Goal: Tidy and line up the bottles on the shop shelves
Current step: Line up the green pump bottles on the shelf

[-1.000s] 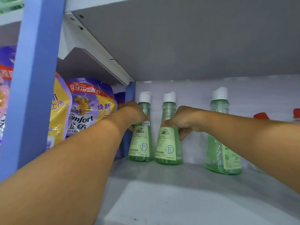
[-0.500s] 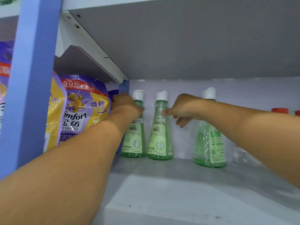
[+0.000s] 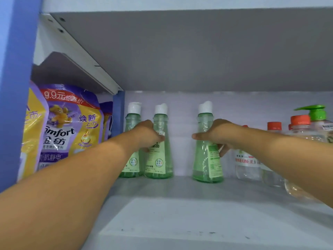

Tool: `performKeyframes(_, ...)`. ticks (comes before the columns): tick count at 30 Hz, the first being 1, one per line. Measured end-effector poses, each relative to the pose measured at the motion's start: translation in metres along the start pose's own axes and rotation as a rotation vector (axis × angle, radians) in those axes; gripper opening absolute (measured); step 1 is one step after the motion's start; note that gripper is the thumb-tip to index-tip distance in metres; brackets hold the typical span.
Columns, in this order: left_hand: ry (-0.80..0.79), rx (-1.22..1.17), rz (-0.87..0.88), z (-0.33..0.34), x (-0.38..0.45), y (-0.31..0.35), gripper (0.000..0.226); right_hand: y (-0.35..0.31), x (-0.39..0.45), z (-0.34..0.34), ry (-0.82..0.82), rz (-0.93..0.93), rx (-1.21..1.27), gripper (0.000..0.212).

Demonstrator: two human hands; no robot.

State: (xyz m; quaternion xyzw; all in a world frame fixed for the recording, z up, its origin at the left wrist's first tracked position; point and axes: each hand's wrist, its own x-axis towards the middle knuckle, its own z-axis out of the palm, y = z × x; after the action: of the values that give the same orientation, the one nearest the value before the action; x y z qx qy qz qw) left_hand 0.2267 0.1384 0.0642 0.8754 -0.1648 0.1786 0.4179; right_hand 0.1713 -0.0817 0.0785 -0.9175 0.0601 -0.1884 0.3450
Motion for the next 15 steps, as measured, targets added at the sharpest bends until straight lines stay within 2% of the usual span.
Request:
performKeyframes(4,-0.004,-0.031,0.008,-0.002,0.0,-0.002,0.028,-0.009,0.021,0.007,-0.143,-0.065,0.116,0.044)
performKeyframes(7,-0.014,-0.041,0.018,-0.002,-0.001,-0.005,0.038,-0.015,0.032,0.008,-0.263,-0.091,0.148,0.036)
performKeyframes(9,-0.012,-0.041,0.013,-0.003,0.0,-0.006,0.042,-0.016,0.036,0.013,-0.235,-0.084,0.115,0.042)
performKeyframes(11,-0.017,-0.038,0.016,-0.004,0.002,-0.006,0.037,-0.017,0.038,0.019,-0.175,-0.076,0.065,0.058)
performKeyframes(12,-0.022,-0.043,0.017,-0.004,0.003,-0.007,0.033,-0.017,0.039,0.021,-0.138,-0.089,0.076,0.059)
performKeyframes(15,-0.028,-0.063,0.016,-0.005,0.003,-0.007,0.033,-0.016,0.042,0.018,-0.086,-0.155,0.117,0.042)
